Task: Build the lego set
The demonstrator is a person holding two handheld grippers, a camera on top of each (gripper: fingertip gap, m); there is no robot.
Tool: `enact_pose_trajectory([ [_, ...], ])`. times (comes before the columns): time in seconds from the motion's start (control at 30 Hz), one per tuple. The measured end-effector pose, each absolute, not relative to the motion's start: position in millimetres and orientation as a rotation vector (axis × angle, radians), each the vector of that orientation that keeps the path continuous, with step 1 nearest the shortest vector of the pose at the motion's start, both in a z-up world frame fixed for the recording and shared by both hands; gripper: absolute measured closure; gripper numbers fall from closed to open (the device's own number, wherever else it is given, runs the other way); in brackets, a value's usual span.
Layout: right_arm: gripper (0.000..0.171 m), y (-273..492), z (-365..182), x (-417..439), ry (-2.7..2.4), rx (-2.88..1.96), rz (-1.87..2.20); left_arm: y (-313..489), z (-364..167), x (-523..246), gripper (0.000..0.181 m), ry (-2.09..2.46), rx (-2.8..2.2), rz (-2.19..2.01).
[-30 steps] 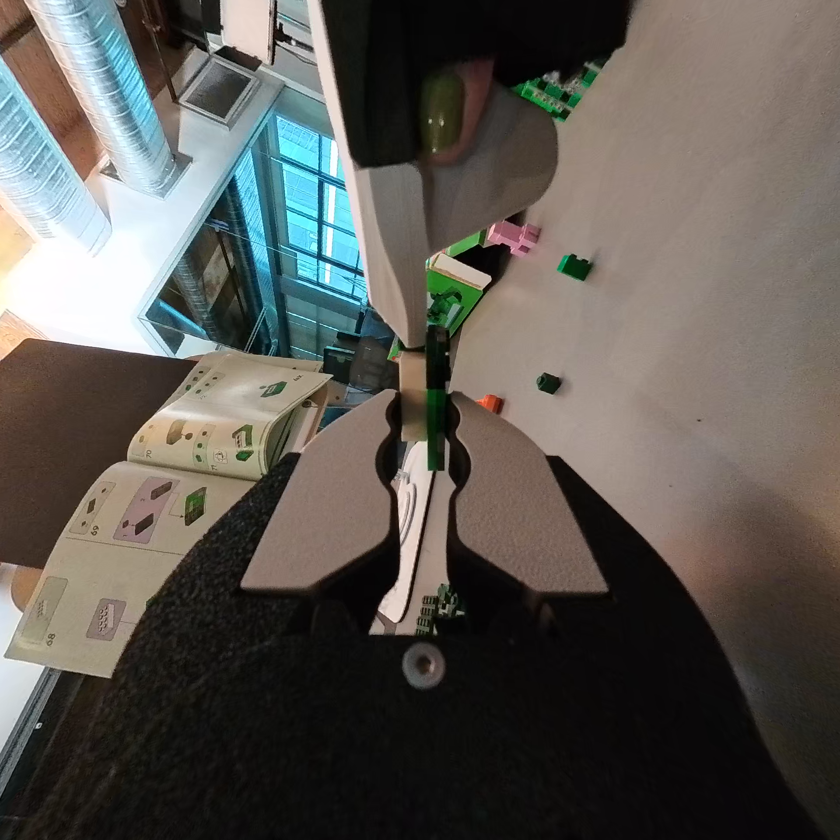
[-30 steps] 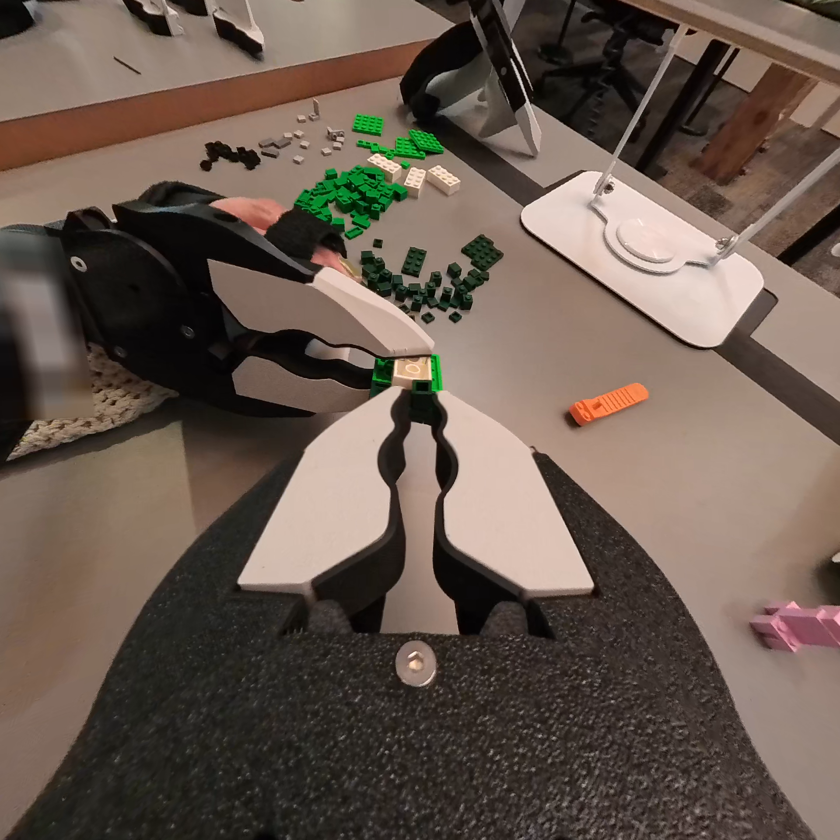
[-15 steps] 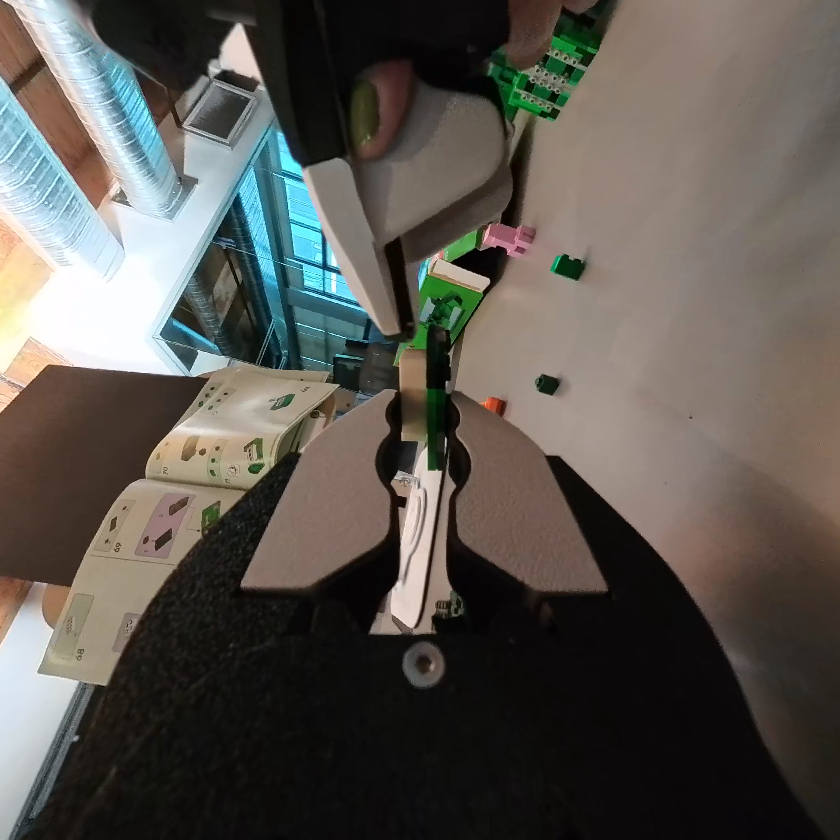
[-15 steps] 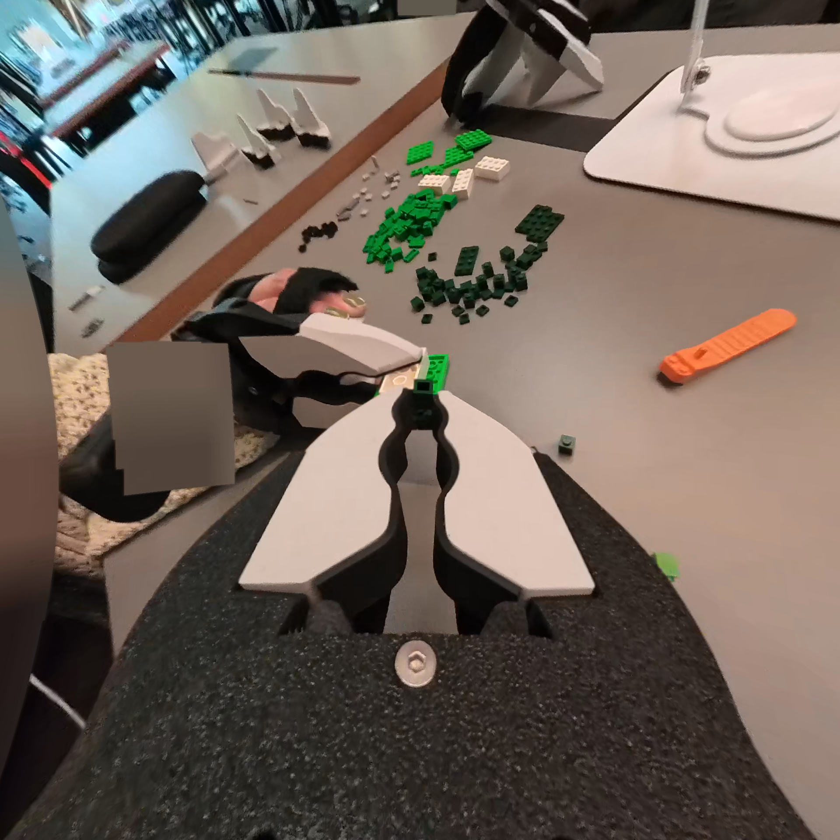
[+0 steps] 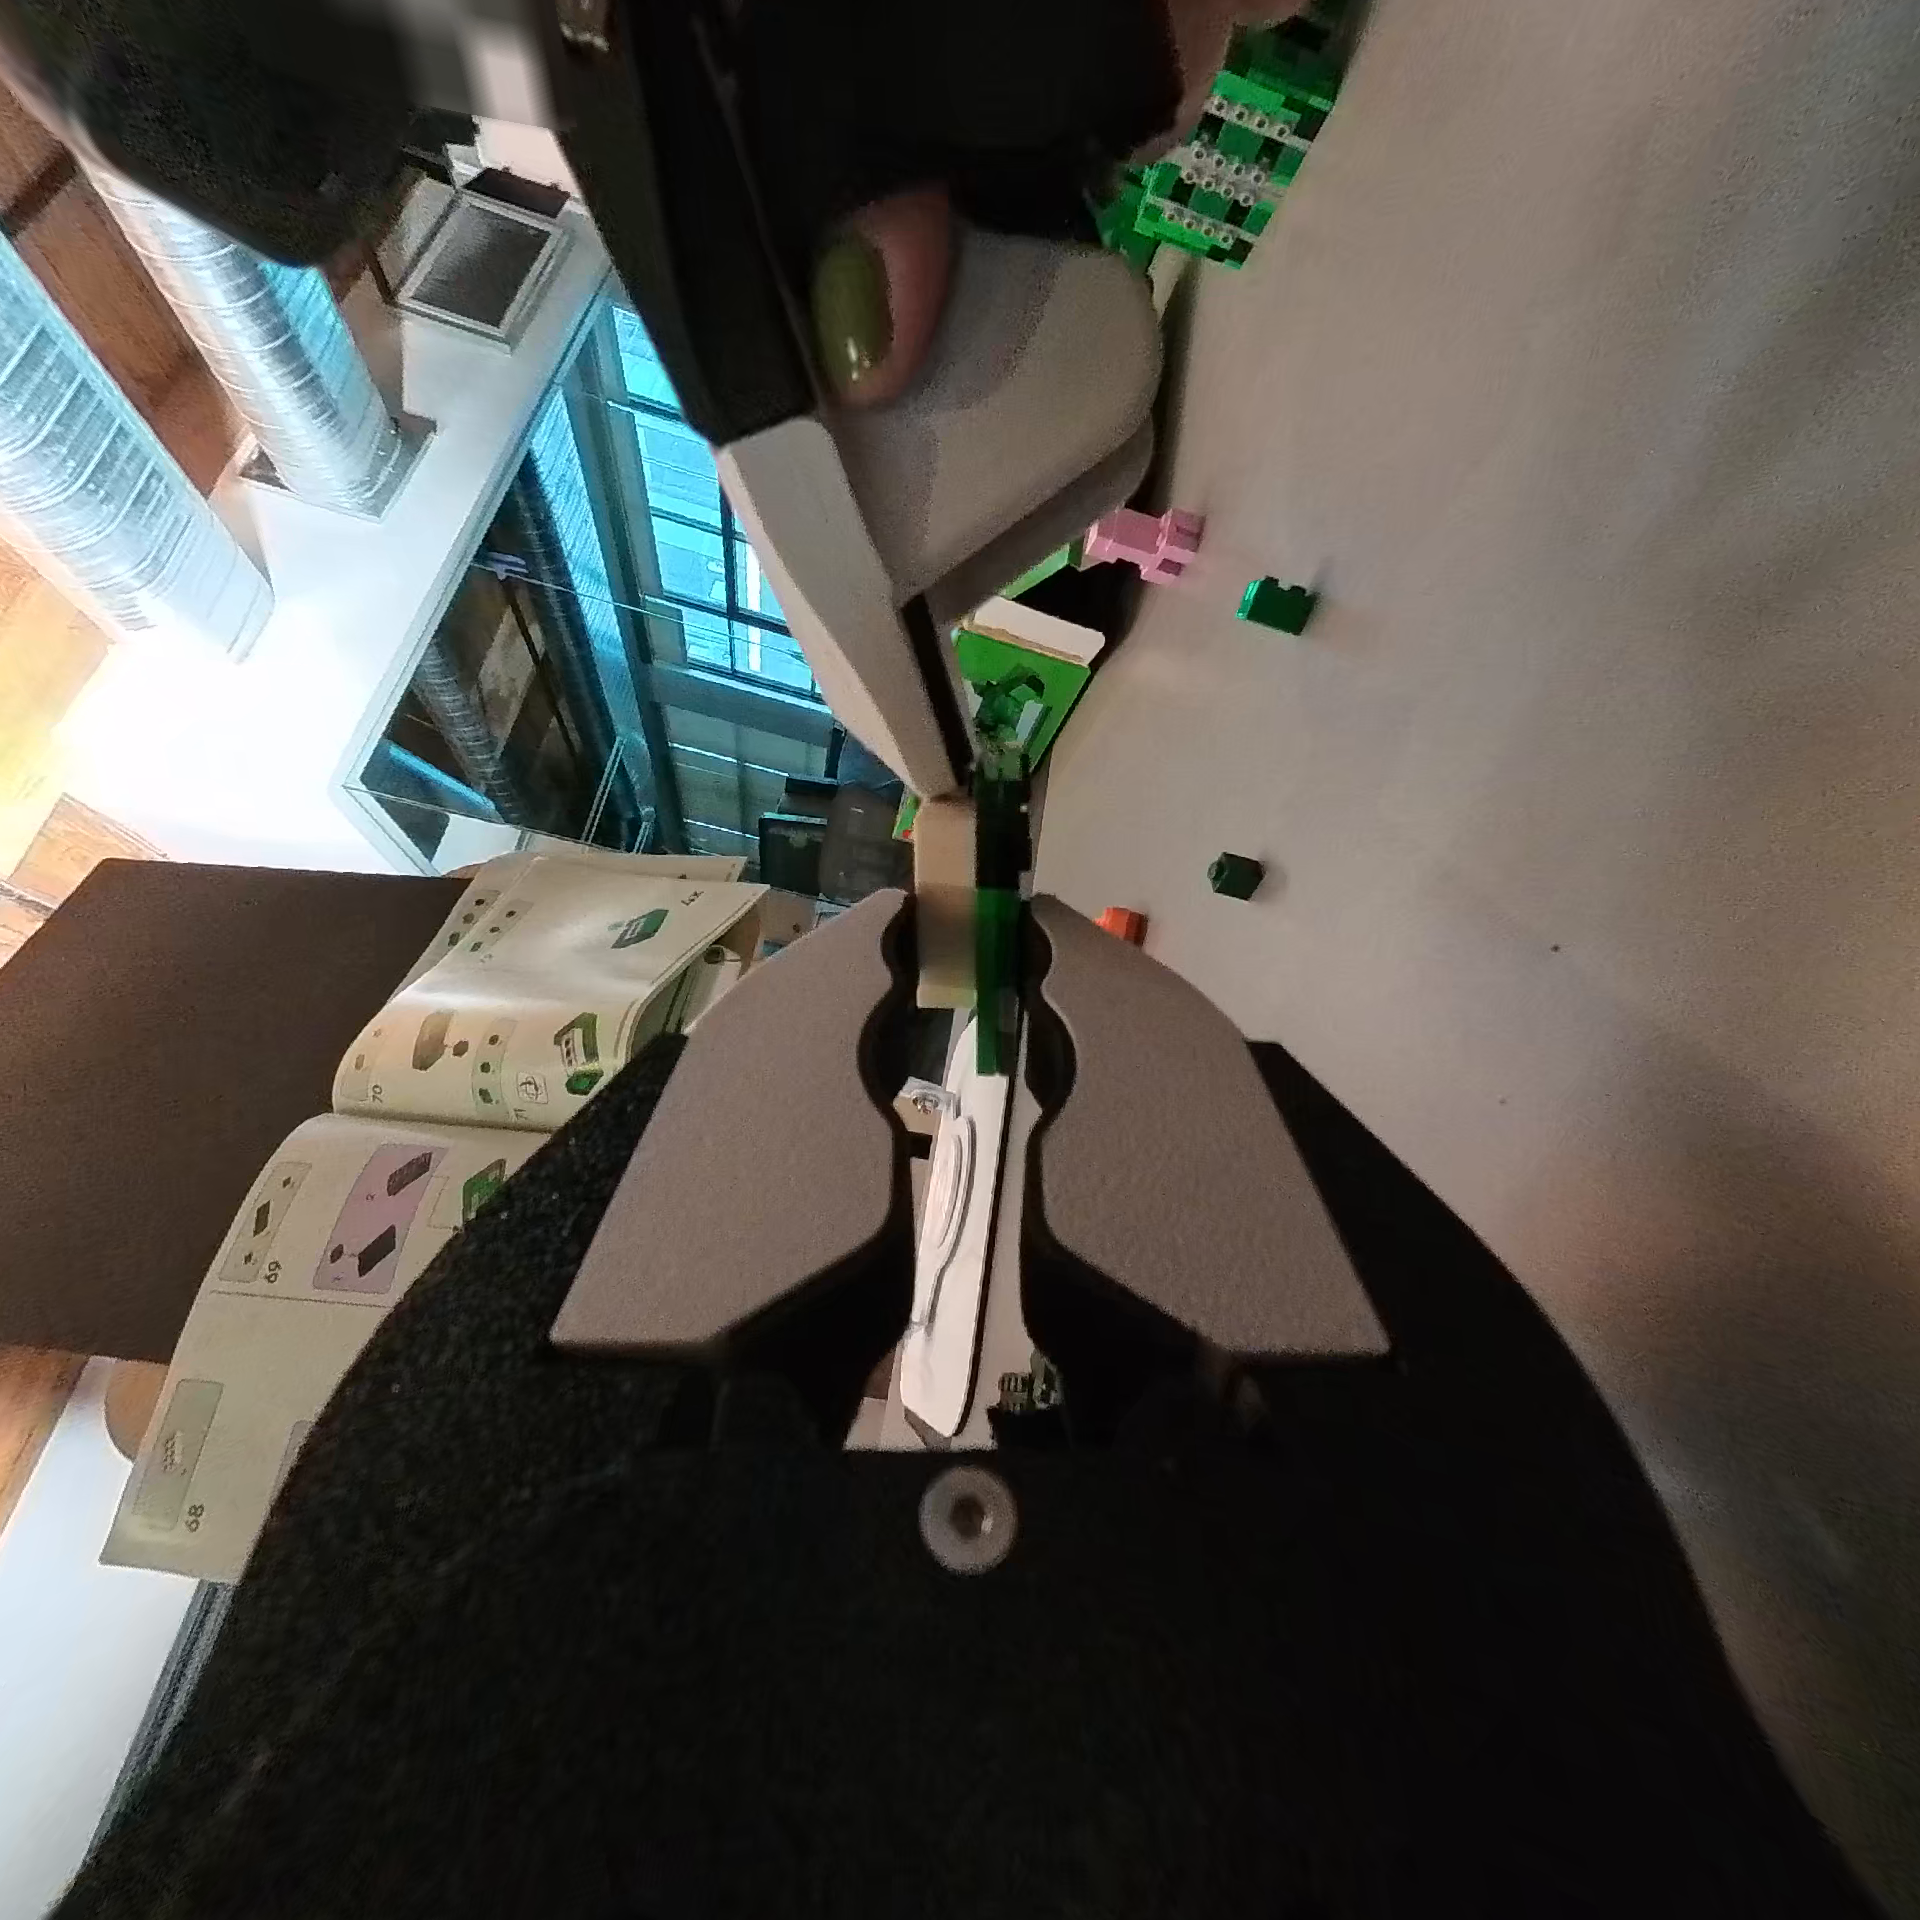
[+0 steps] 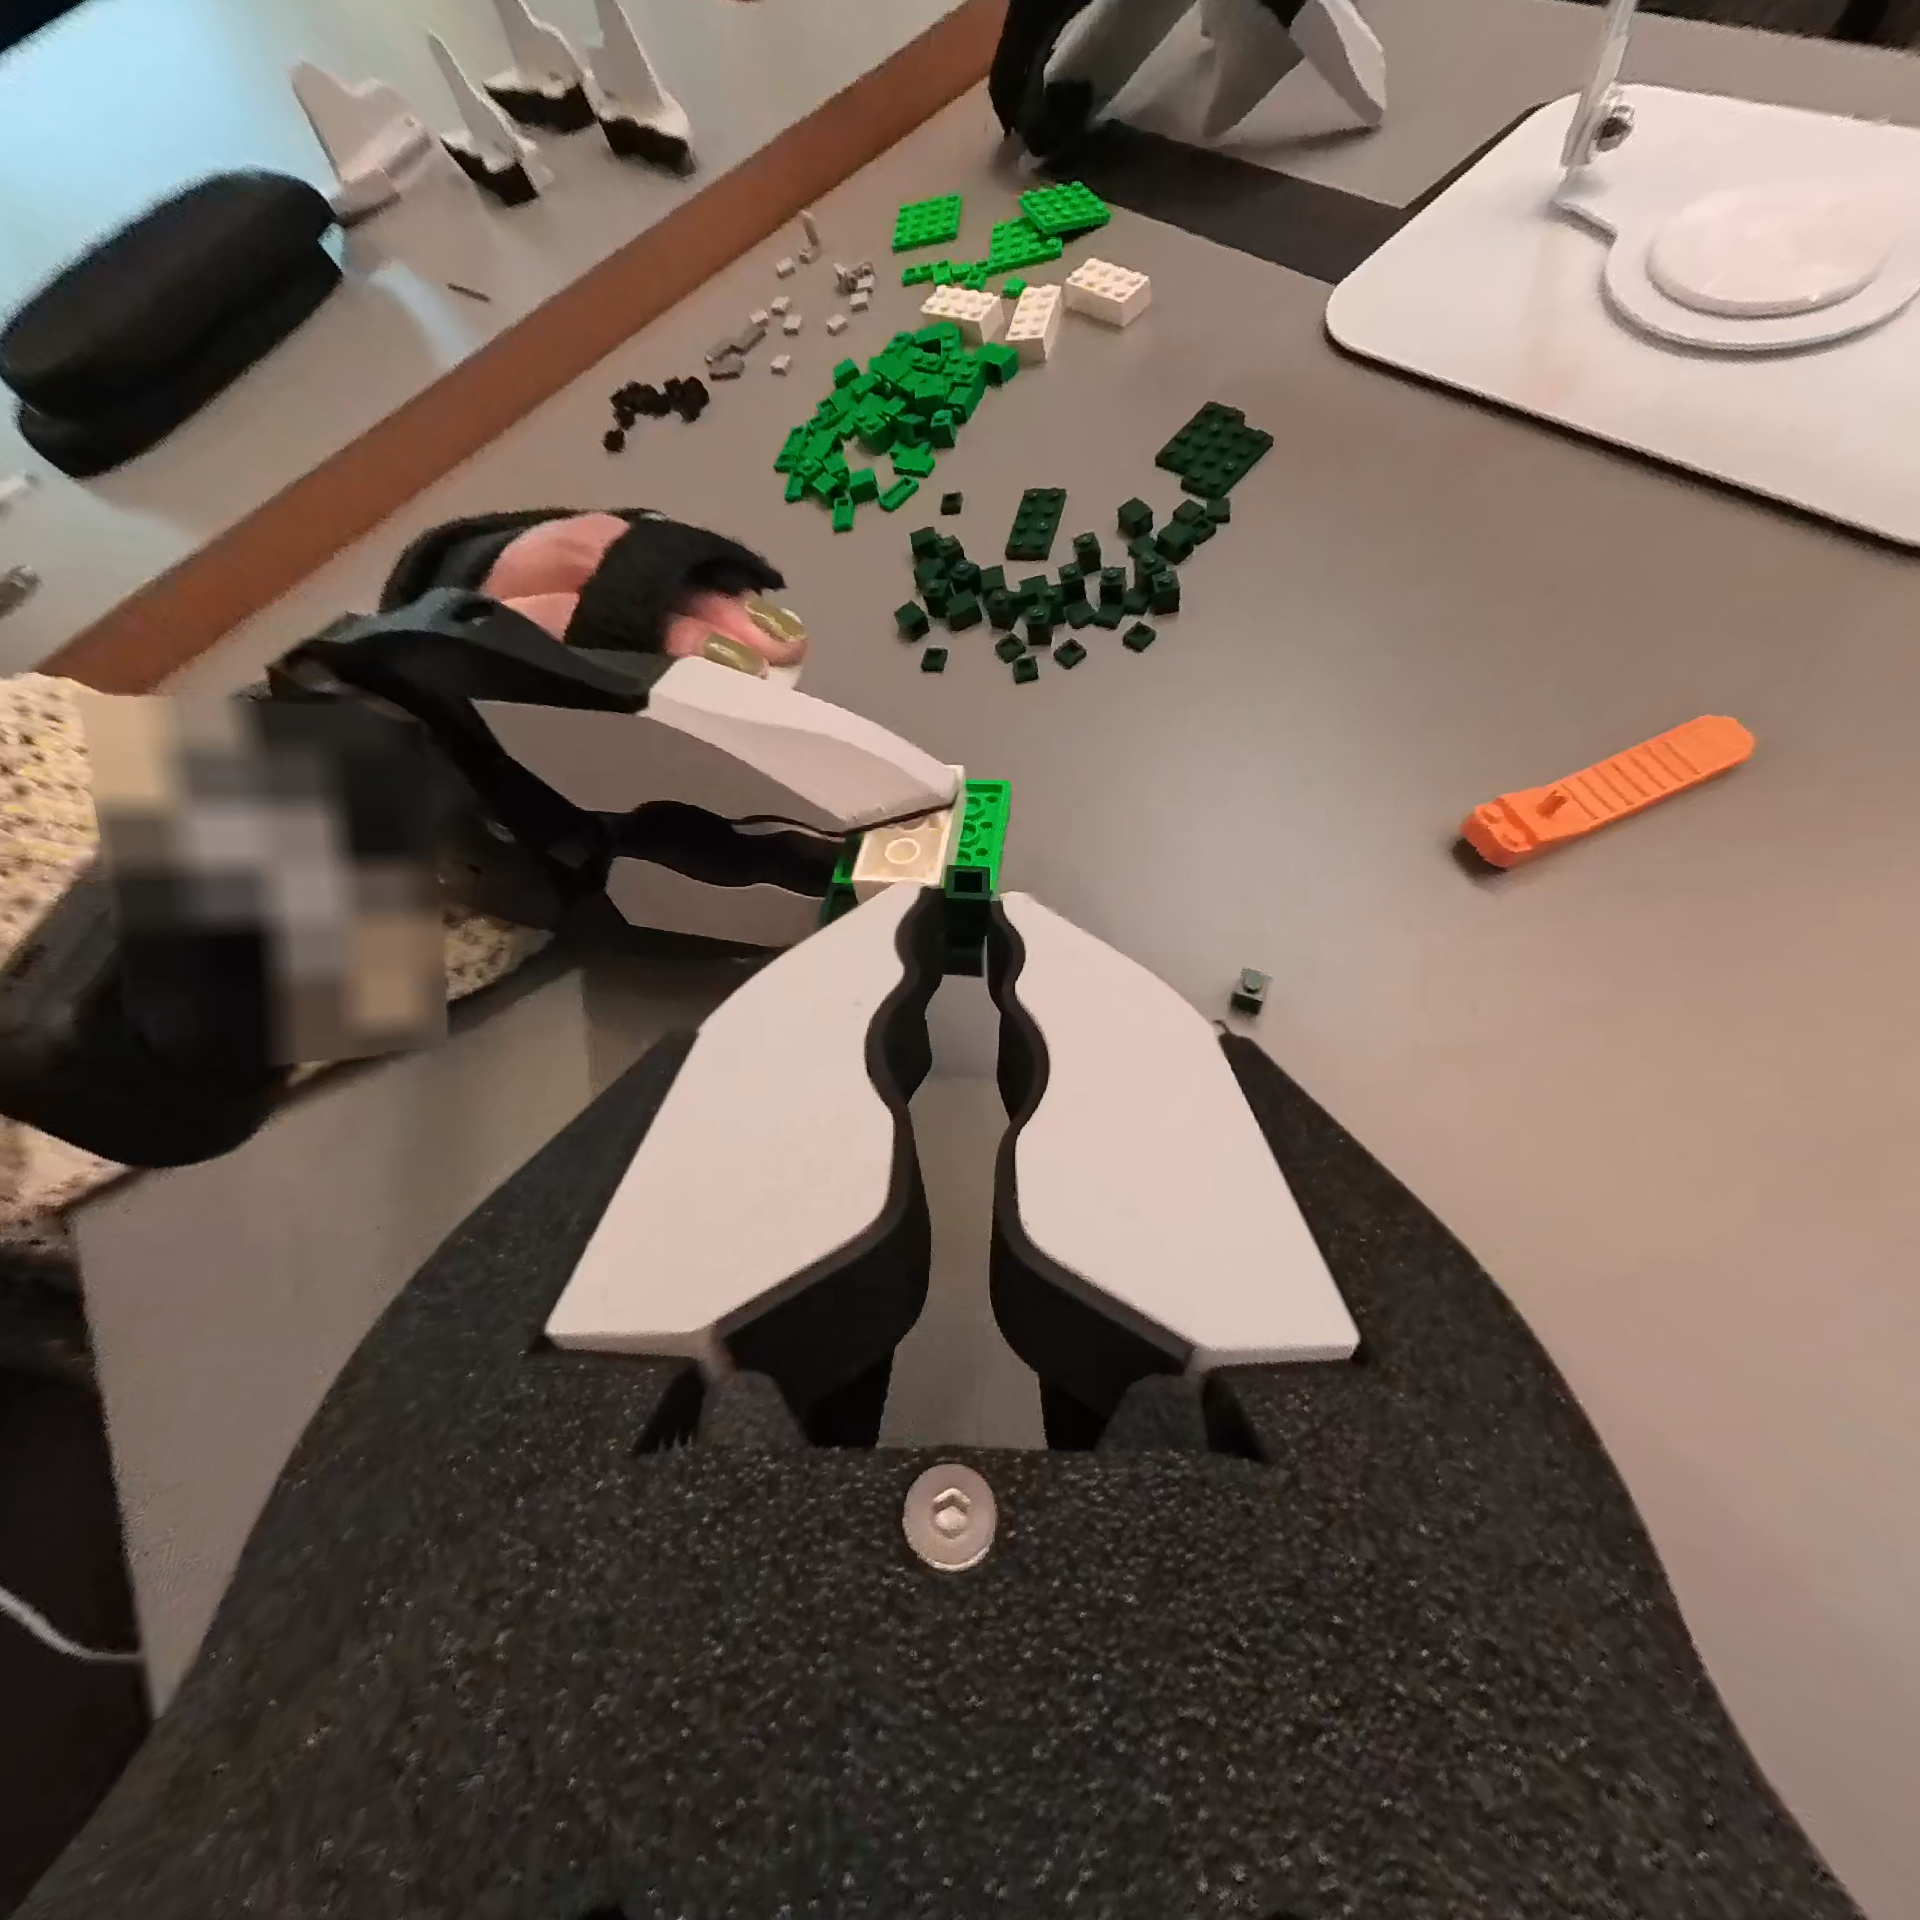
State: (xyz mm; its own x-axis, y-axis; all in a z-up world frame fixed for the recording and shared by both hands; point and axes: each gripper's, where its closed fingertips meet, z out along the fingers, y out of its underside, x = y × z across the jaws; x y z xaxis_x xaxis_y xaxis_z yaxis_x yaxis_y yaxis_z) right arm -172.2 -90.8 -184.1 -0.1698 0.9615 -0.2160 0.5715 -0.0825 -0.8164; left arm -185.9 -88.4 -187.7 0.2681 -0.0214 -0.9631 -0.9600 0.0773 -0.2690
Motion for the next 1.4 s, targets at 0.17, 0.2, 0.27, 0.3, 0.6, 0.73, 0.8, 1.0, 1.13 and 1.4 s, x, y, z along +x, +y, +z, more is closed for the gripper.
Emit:
enact_pose_trajectory([
  [0.17,0.163,-90.8,-185.4,-171.8,-1.794,-1.575,1.028,-88.2,-188.1,-186.3,0.165,1.053,-1.281,0.957],
  [0.2,0.163,-91.1,-184.5,-172.0,-1.788,-1.560,1.019,-88.4,-187.1,-186.5,0.165,1.046,-1.280,0.957],
  [0.27,0.163,-92.0,-182.9,-171.4,-1.778,-1.535,1.008,-89.2,-185.4,-186.1,0.165,1.034,-1.279,0.943],
  [0.3,0.163,-92.2,-182.1,-171.3,-1.769,-1.524,1.007,-89.4,-184.5,-185.8,0.165,1.028,-1.280,0.939],
  [0.6,0.163,-111.2,-237.0,-164.7,-1.828,-1.514,0.880,-88.3,-176.3,-209.5,0.165,0.870,-1.348,0.876],
  [0.73,0.163,-98.0,-237.1,-161.8,-1.775,-1.580,0.930,-87.1,-179.6,-207.0,0.165,0.905,-1.343,0.901],
  [0.8,0.163,-94.7,-234.5,-161.3,-1.769,-1.558,0.911,-87.5,-178.9,-206.7,0.165,0.906,-1.337,0.904],
  [1.0,0.163,-93.0,-235.1,-160.7,-1.777,-1.556,0.916,-86.7,-181.6,-205.4,0.165,0.921,-1.345,0.896],
  [1.13,0.163,-92.4,-236.9,-160.2,-1.777,-1.554,0.910,-86.4,-182.6,-204.1,0.165,0.933,-1.343,0.897],
  [1.4,0.163,-94.1,-245.4,-159.6,-1.823,-1.553,0.874,-86.2,-183.8,-204.5,0.165,0.935,-1.351,0.887],
])
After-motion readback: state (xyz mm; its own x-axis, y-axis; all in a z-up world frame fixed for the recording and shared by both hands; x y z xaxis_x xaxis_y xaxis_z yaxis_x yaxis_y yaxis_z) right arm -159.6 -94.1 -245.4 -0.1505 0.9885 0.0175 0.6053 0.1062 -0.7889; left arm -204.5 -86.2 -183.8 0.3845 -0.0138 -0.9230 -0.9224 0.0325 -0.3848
